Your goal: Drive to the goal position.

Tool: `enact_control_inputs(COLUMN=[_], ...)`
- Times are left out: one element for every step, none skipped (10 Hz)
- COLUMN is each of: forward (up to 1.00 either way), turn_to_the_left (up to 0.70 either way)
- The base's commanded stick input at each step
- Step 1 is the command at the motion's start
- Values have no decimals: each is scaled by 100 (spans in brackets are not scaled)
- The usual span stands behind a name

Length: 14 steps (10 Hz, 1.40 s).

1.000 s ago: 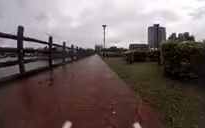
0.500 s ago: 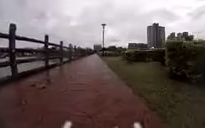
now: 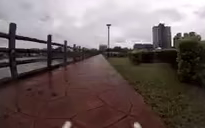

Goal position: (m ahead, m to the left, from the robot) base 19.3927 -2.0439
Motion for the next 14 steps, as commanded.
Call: enact_control_inputs(forward=[50, 50, 50, 50, 50, 50, 50, 50, 50, 50, 50, 50, 50, 50], turn_to_the_left=[0, 0, 0, 0, 0, 0, 0, 0, 0, 0, 0, 0, 0, 0])
